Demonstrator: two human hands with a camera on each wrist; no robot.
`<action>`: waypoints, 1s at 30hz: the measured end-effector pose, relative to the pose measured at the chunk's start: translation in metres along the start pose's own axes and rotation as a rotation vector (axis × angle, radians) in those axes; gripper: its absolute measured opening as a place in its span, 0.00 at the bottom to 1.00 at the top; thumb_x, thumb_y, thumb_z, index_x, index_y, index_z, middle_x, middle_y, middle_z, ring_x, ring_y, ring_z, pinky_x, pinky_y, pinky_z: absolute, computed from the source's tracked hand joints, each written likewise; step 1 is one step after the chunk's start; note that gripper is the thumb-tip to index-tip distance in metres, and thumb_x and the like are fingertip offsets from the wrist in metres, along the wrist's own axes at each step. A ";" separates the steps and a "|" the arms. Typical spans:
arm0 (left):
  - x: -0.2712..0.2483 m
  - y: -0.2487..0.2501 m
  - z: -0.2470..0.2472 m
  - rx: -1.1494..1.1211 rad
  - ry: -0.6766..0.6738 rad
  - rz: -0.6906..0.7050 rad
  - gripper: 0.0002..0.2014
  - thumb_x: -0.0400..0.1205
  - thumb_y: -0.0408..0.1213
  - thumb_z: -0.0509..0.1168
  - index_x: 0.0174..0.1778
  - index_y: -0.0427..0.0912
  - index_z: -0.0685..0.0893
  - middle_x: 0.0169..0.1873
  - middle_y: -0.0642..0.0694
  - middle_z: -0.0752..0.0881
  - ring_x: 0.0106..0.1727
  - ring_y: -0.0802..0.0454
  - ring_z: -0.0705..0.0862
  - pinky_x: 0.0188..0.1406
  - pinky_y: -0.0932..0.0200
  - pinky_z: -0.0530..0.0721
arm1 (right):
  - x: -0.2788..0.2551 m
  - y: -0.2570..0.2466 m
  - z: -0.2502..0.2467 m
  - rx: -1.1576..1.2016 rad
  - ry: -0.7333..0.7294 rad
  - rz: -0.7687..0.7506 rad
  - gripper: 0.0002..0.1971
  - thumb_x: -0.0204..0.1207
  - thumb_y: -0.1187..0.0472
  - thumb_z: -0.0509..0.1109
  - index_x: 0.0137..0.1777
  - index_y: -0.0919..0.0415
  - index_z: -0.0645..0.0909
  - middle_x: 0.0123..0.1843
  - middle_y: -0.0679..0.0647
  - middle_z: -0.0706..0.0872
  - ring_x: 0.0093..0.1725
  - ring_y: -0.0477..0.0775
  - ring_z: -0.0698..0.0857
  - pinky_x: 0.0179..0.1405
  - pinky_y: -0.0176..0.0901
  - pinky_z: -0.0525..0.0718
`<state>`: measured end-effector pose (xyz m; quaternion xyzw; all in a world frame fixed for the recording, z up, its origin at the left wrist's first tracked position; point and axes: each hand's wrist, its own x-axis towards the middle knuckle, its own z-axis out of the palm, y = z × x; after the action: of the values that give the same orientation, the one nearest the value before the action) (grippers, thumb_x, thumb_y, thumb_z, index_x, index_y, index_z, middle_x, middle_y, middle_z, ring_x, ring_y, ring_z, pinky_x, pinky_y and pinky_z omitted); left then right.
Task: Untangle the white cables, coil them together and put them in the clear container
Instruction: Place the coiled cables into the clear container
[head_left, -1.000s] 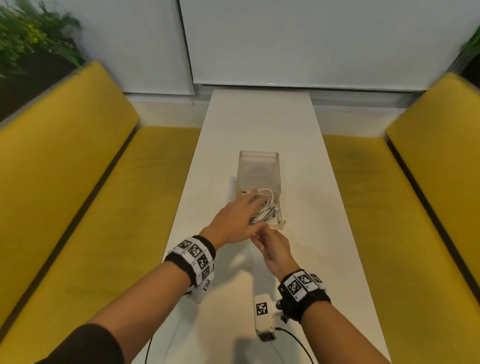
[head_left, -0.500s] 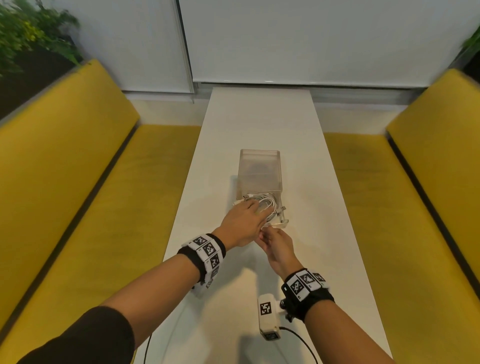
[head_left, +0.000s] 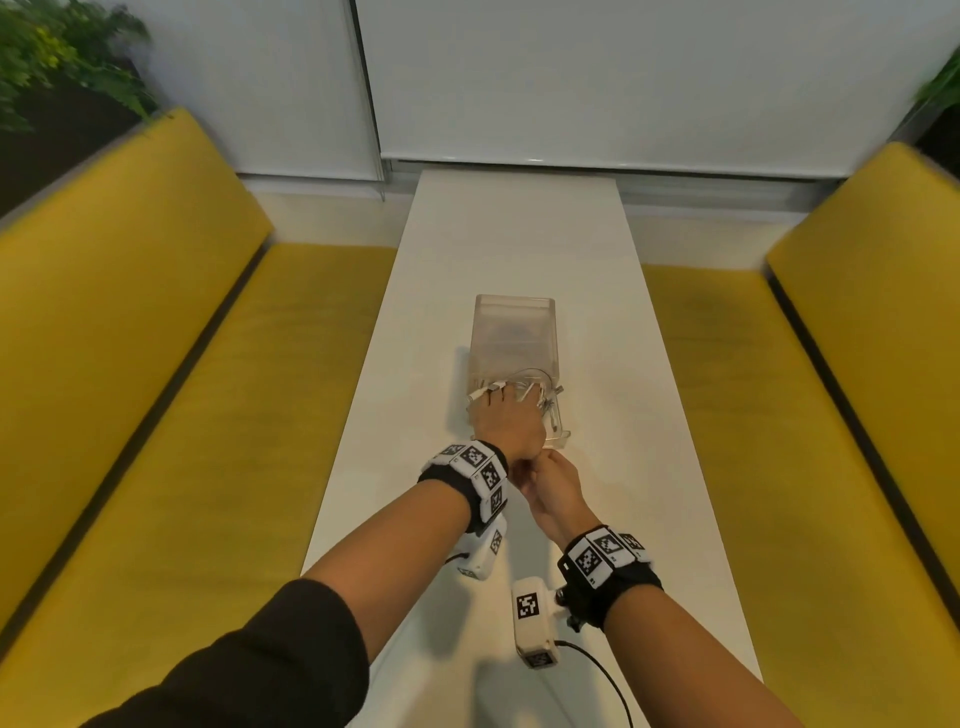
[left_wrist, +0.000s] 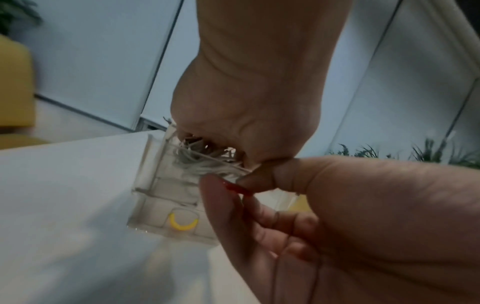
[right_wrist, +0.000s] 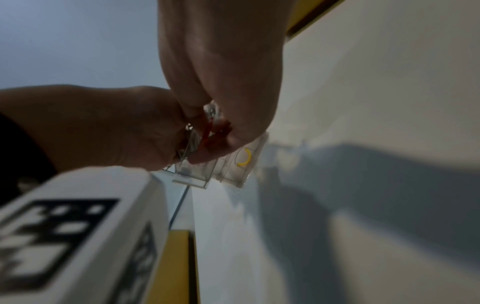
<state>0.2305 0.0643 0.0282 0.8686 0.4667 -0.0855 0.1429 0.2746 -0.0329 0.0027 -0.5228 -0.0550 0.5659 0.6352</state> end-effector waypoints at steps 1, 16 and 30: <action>-0.002 0.000 -0.001 0.008 0.000 0.011 0.30 0.83 0.39 0.60 0.83 0.48 0.62 0.80 0.33 0.69 0.79 0.34 0.68 0.80 0.40 0.64 | -0.001 0.000 0.000 -0.007 0.002 -0.001 0.11 0.80 0.80 0.59 0.42 0.70 0.81 0.38 0.64 0.83 0.39 0.57 0.82 0.32 0.39 0.88; -0.015 -0.060 -0.010 0.082 0.224 0.436 0.37 0.89 0.58 0.52 0.89 0.44 0.49 0.89 0.43 0.51 0.88 0.44 0.54 0.85 0.42 0.58 | 0.001 0.007 0.000 0.038 0.023 0.022 0.03 0.81 0.74 0.66 0.48 0.72 0.81 0.35 0.62 0.81 0.37 0.54 0.81 0.41 0.43 0.92; -0.011 -0.046 0.021 0.084 0.368 0.559 0.26 0.88 0.43 0.48 0.75 0.31 0.75 0.69 0.34 0.79 0.65 0.35 0.82 0.62 0.40 0.82 | 0.004 0.009 -0.005 -0.038 -0.015 -0.020 0.05 0.79 0.75 0.65 0.48 0.74 0.82 0.47 0.71 0.81 0.50 0.65 0.81 0.48 0.46 0.92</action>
<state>0.1851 0.0726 0.0036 0.9689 0.2247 0.0960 0.0384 0.2731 -0.0342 -0.0079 -0.5300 -0.0755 0.5622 0.6304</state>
